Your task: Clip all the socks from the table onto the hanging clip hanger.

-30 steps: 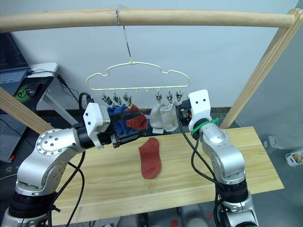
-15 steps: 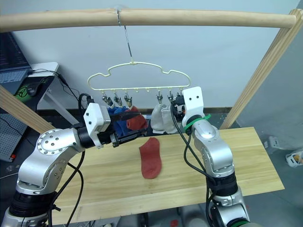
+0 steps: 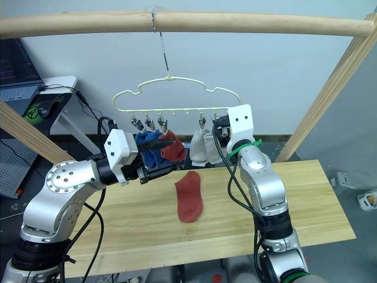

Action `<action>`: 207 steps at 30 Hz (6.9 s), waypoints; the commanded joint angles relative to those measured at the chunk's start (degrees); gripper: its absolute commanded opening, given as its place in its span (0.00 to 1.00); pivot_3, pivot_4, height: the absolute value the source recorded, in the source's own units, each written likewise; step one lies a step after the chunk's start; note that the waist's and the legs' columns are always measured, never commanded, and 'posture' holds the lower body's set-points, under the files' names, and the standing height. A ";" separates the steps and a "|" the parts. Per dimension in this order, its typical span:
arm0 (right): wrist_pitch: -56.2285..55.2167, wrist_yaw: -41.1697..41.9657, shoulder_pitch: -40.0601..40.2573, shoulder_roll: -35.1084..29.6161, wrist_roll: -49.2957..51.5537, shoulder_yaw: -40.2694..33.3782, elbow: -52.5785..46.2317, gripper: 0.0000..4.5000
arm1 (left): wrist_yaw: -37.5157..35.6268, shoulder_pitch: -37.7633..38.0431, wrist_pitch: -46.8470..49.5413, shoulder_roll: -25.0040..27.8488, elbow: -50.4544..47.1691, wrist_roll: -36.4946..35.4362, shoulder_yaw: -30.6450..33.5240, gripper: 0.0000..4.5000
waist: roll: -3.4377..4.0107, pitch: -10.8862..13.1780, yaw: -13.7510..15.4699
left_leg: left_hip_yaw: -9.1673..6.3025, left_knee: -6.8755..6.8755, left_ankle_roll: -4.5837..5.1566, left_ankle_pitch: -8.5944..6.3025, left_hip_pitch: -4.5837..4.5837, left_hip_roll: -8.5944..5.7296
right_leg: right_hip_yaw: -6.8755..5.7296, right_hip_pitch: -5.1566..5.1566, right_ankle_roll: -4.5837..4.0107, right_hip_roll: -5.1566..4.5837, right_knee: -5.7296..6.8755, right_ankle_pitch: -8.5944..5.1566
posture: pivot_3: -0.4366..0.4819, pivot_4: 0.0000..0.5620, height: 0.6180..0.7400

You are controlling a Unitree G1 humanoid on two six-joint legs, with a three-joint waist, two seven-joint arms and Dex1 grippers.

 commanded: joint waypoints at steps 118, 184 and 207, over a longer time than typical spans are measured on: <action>1.13 -7.41 -6.57 12.94 3.02 -7.16 2.15 0.58 | 0.19 -0.31 -1.71 -0.34 -1.46 1.82 -2.20 0.67 | 0.02 -0.02 -0.05 | 0.00 0.02 0.00 0.00 0.00 0.00 | -0.02 -0.01 -0.05 -0.02 0.06 0.04 | 0.33 0.30 1.00; -3.74 -7.04 -7.84 10.94 2.95 -5.21 6.29 0.23 | -0.23 0.68 -1.50 0.14 -1.69 2.05 -1.50 0.67 | 0.02 -0.02 -0.01 | 0.00 0.01 0.00 0.00 -0.01 0.01 | -0.02 -0.01 -0.05 -0.02 0.04 0.04 | 0.34 0.30 1.00; -1.25 -6.40 -8.45 9.15 2.17 -4.34 2.04 0.00 | 24.38 11.91 7.07 -8.89 -2.25 9.67 1.15 0.99 | 0.05 0.01 -0.05 | 0.02 0.00 0.01 -0.01 0.00 0.02 | 0.03 -0.03 -0.05 -0.05 0.03 0.04 | 0.33 0.39 1.00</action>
